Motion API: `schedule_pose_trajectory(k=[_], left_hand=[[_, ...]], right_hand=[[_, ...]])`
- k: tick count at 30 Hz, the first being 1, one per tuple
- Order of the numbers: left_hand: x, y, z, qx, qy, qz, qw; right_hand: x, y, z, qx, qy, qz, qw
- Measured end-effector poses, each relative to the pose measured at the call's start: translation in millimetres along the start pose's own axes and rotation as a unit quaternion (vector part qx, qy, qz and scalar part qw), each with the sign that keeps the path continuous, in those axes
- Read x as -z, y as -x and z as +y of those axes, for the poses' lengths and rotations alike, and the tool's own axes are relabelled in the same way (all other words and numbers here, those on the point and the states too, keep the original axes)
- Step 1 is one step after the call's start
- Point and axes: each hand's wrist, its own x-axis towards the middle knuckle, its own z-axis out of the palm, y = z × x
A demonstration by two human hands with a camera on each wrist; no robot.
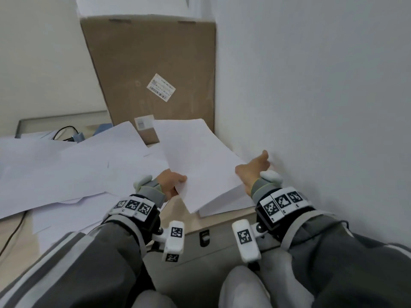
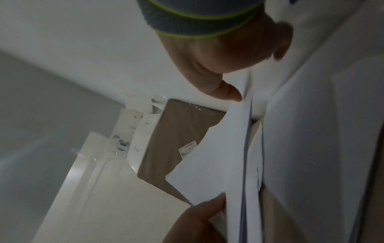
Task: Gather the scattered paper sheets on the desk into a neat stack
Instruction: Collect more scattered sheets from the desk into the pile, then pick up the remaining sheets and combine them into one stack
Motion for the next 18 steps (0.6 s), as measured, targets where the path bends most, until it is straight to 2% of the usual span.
schedule_pose_trajectory(k=[2, 3, 5, 8, 10, 13, 16, 18], left_hand=[[3.1, -5.1, -7.7, 0.026, -0.045, -0.029, 0.998], [2.1, -7.3, -10.6, 0.038, -0.064, -0.041, 0.996], [-4.2, -12.9, -14.5, 0.054, -0.086, -0.058, 0.993], [-18.5, -20.0, -17.7, 0.055, -0.100, -0.086, 0.990], [-28.2, -25.8, -18.6, 0.046, -0.090, -0.098, 0.990], [-37.3, -35.6, -19.3, 0.026, -0.075, -0.097, 0.992], [-39.2, -47.0, -14.1, -0.006, -0.085, -0.060, 0.995], [-33.6, -53.5, -9.5, -0.033, -0.178, -0.003, 0.983]], right_hand=[[7.0, -5.3, -1.1, 0.073, 0.077, 0.022, 0.994], [7.1, -6.0, -2.8, 0.107, 0.116, 0.008, 0.987], [2.1, -5.4, -3.3, 0.149, 0.150, -0.087, 0.973], [-10.0, 2.0, -1.9, 0.113, 0.129, -0.256, 0.951], [-20.5, 1.0, -1.1, 0.097, 0.122, -0.309, 0.938], [-30.6, -4.7, 0.0, 0.070, 0.122, -0.327, 0.934], [-35.9, -17.9, 2.6, 0.056, 0.240, -0.333, 0.910], [-38.5, -25.1, 2.6, 0.063, 0.332, -0.335, 0.880]])
